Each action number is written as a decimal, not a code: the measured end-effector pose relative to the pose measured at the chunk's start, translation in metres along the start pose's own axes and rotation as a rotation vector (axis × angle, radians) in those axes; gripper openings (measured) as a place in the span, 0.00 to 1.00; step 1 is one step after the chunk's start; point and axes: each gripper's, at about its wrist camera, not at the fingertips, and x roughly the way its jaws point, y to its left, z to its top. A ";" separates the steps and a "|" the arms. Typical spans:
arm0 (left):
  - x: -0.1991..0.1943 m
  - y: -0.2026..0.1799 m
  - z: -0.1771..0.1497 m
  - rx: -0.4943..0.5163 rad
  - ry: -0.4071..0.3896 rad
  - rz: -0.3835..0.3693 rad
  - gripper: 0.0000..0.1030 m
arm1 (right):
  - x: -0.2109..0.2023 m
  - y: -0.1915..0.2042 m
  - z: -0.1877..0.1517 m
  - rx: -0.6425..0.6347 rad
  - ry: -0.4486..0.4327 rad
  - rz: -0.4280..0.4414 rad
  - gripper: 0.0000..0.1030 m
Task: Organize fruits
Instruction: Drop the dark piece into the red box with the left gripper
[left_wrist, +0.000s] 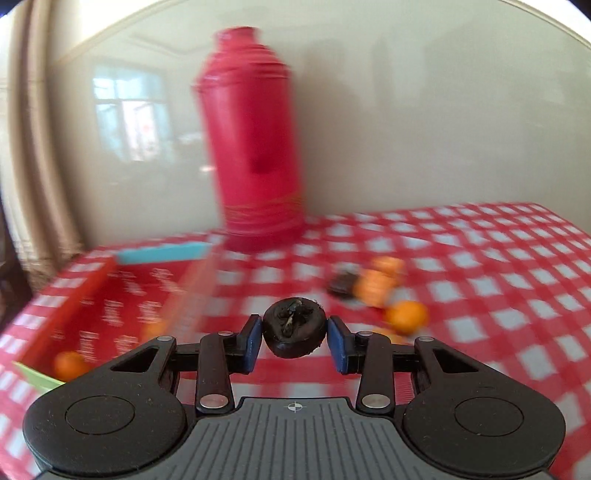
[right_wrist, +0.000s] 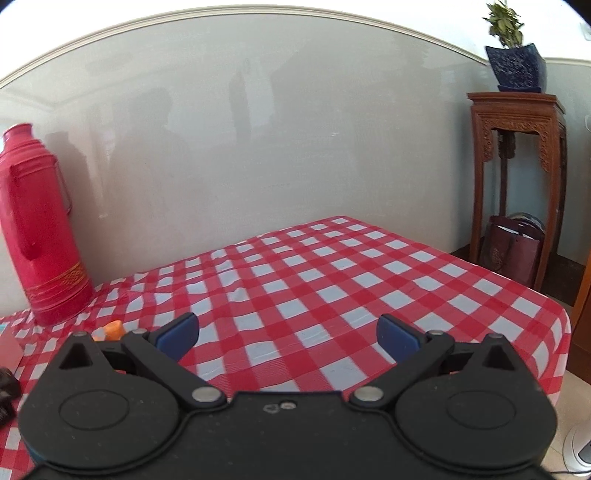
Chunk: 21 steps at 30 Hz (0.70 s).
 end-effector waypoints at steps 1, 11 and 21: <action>0.001 0.013 0.002 -0.011 -0.002 0.027 0.38 | 0.000 0.006 -0.001 -0.010 0.001 0.008 0.94; 0.034 0.126 -0.001 -0.152 0.081 0.271 0.38 | -0.003 0.071 -0.017 -0.135 0.022 0.140 0.94; 0.050 0.170 -0.020 -0.271 0.178 0.321 0.38 | 0.003 0.128 -0.037 -0.253 0.095 0.270 0.94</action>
